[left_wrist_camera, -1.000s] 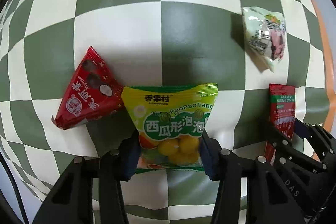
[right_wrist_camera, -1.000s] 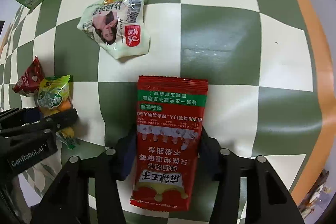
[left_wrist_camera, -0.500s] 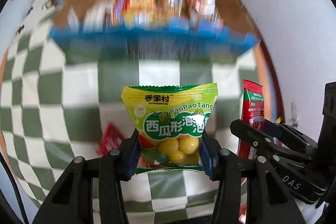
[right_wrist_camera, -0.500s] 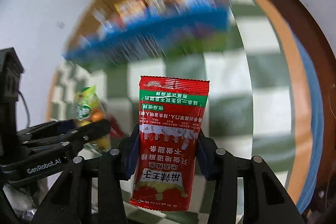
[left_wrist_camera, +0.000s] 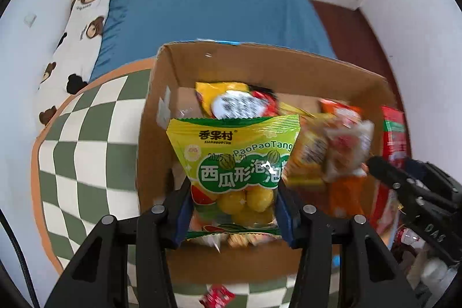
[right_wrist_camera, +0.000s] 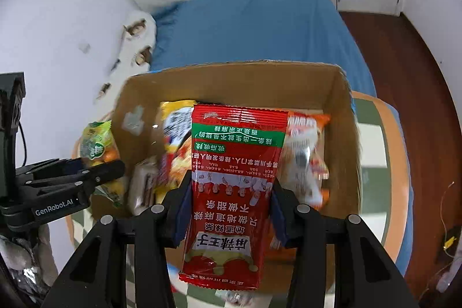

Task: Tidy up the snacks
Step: 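Carry both packets into the box and open both tools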

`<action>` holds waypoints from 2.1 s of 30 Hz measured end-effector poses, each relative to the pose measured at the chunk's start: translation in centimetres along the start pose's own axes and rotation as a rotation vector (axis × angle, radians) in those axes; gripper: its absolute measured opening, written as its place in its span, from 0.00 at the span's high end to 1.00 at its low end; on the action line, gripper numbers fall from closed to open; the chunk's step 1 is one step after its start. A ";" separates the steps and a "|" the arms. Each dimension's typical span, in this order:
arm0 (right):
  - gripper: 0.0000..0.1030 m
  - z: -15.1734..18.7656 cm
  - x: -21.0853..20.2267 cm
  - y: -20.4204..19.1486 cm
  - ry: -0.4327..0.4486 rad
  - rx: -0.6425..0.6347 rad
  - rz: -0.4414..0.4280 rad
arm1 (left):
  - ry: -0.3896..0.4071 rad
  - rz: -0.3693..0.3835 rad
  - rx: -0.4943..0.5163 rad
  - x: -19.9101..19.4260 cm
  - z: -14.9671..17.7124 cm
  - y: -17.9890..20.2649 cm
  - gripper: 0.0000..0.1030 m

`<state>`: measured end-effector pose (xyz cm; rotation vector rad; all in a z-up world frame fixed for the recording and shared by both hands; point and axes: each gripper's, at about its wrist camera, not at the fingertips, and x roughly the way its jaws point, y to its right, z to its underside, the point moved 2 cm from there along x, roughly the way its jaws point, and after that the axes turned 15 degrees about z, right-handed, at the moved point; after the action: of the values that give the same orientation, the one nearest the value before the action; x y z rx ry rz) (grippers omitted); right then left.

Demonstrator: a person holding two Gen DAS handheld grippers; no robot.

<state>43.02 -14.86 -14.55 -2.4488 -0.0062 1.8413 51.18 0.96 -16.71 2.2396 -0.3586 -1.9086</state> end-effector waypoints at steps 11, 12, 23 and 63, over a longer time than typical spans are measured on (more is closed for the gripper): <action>0.23 -5.7 9.4 -0.1 -0.252 -0.008 0.072 | -0.130 -0.002 -0.123 5.9 -4.5 -3.8 0.33; 0.19 -6.0 9.8 0.0 -0.254 -0.006 0.084 | -0.120 -0.001 -0.128 5.9 -4.8 -4.1 0.25; 0.08 -5.6 8.3 0.4 -0.199 -0.002 0.110 | -0.064 -0.011 -0.108 4.9 -3.9 -3.3 0.14; 0.08 12.7 -14.7 -0.4 0.339 0.040 0.211 | 0.420 -0.029 0.141 -11.8 15.1 7.3 0.14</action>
<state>26.70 -14.43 -3.90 -2.7903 0.3166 1.4473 34.00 -2.17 -5.94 2.6668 -0.4057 -1.4062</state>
